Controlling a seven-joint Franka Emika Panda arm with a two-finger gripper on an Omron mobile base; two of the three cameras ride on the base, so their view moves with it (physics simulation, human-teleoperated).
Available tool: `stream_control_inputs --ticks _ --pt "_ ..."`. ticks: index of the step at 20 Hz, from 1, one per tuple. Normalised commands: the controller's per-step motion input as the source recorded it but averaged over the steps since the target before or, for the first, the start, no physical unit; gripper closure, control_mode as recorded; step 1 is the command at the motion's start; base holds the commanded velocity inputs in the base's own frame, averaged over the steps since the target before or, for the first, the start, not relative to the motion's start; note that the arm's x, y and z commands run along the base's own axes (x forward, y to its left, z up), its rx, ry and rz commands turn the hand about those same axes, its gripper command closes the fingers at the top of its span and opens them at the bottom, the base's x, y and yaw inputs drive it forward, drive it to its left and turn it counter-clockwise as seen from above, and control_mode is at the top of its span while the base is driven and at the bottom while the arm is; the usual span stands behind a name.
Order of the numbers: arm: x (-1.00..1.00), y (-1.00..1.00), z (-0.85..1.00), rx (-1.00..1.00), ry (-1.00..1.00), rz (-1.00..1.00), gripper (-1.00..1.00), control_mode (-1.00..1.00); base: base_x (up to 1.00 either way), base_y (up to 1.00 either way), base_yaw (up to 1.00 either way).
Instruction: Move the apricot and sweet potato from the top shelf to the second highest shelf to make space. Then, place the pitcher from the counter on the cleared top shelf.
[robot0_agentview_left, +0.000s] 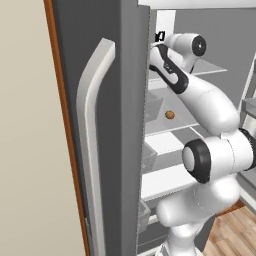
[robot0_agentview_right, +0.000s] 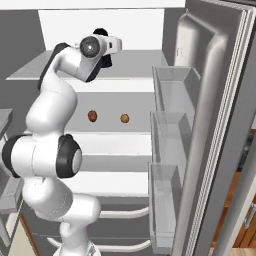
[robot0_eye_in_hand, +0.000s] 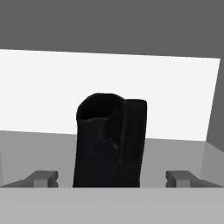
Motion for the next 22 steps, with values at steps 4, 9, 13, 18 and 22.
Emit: stream_control_inputs --ticks 4,9,13,18,22 --pt "-0.37 0.00 0.09 0.00 0.00 0.00 -1.00 -1.00 0.00 0.00 0.00" --pt "-0.41 -0.08 0.08 0.00 0.00 0.00 -1.00 -1.00 0.00 0.00 0.00" --pt "-0.54 -0.15 0.01 0.00 0.01 0.00 -1.00 -1.00 0.00 0.00 0.00" --pt "-0.82 -0.18 -0.01 -0.04 0.08 -0.03 -1.00 -1.00 0.00 0.00 0.00" --pt "-1.00 -0.08 -0.09 -0.07 0.15 -0.02 -1.00 -1.00 0.00 0.00 0.00"
